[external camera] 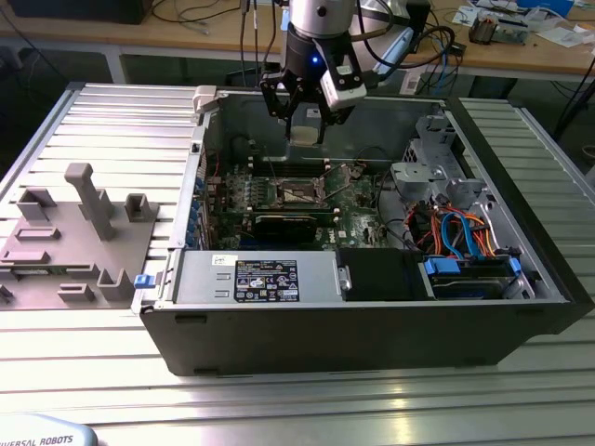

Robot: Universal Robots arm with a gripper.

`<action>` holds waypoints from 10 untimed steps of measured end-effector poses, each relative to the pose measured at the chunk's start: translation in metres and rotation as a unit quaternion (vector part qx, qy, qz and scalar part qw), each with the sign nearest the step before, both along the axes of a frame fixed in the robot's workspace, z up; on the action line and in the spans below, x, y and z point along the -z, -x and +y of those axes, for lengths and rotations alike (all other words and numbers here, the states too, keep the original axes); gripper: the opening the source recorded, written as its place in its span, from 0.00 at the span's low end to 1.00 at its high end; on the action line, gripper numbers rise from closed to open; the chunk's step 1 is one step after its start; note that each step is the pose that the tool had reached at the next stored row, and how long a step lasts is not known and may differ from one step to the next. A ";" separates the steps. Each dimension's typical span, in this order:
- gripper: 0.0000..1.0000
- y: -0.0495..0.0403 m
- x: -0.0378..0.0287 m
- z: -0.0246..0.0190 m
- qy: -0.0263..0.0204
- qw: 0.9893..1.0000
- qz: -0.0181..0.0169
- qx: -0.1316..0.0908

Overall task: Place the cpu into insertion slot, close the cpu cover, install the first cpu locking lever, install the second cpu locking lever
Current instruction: 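Place the cpu into insertion slot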

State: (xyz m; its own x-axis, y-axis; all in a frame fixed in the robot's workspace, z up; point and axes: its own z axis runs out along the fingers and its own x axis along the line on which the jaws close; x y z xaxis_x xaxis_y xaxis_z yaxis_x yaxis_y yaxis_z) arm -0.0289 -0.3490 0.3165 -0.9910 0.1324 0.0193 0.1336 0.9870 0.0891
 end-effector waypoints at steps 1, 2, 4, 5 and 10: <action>0.54 0.0000 0.0000 0.0000 0.000 1.000 0.000 0.001; 0.54 0.0000 0.0001 0.0000 0.000 1.000 0.000 0.001; 0.54 0.0000 0.0001 0.0000 0.000 1.000 0.000 0.002; 0.54 0.0000 0.0001 0.0000 0.000 1.000 0.000 0.002; 0.54 0.0000 0.0002 0.0000 0.000 1.000 0.000 0.005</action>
